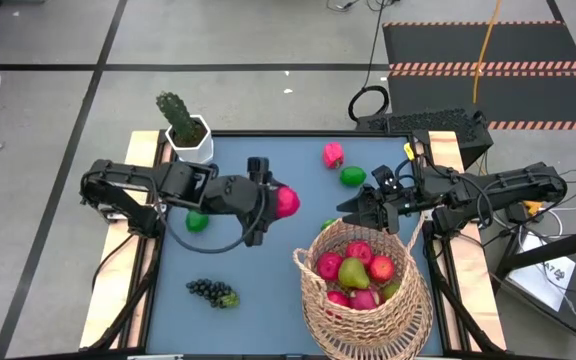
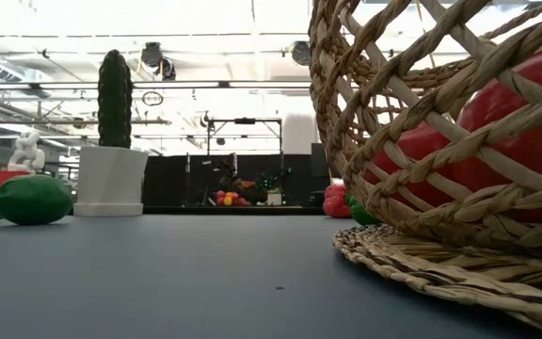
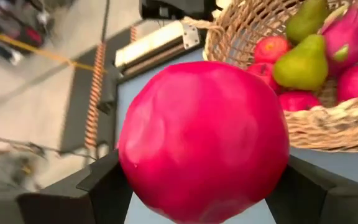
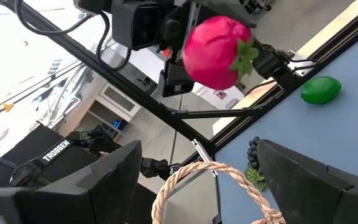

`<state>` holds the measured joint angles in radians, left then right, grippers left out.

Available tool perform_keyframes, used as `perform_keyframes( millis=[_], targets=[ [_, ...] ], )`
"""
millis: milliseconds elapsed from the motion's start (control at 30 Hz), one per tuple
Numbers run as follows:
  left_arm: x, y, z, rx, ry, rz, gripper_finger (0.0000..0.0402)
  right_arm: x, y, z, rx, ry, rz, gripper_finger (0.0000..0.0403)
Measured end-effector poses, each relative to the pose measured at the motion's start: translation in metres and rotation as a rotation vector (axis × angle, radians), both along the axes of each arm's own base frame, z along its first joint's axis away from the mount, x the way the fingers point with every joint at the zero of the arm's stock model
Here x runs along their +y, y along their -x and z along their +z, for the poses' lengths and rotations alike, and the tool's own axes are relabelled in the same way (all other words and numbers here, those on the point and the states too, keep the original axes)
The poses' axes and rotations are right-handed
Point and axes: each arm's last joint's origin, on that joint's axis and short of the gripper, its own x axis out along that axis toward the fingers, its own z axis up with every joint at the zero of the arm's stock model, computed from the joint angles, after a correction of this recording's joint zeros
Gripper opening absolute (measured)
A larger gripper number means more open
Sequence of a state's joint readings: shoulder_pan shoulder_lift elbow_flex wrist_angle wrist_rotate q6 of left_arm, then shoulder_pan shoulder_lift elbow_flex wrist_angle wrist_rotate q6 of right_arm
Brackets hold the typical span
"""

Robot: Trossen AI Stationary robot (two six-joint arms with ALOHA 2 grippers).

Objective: Build produce basket
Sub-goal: Put the red tomato into the brown basket

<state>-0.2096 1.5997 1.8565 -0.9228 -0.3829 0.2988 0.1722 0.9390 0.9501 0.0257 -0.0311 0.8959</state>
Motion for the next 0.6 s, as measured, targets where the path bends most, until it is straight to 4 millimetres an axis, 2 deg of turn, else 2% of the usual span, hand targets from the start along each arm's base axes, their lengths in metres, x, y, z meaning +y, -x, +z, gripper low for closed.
perform_keyframes(
  millis=[333, 600],
  targets=[
    [0.0011, -0.0007, 0.0005, 0.055, -0.236, -0.153, 0.0296, 0.0, 0.0, 0.0, 0.0, 0.0, 0.0, 0.0313],
    [0.0011, -0.0007, 0.0003, 0.072, -0.296, -0.197, 0.0296, 0.0, 0.0, 0.0, 0.0, 0.0, 0.0, 0.0313]
  ],
)
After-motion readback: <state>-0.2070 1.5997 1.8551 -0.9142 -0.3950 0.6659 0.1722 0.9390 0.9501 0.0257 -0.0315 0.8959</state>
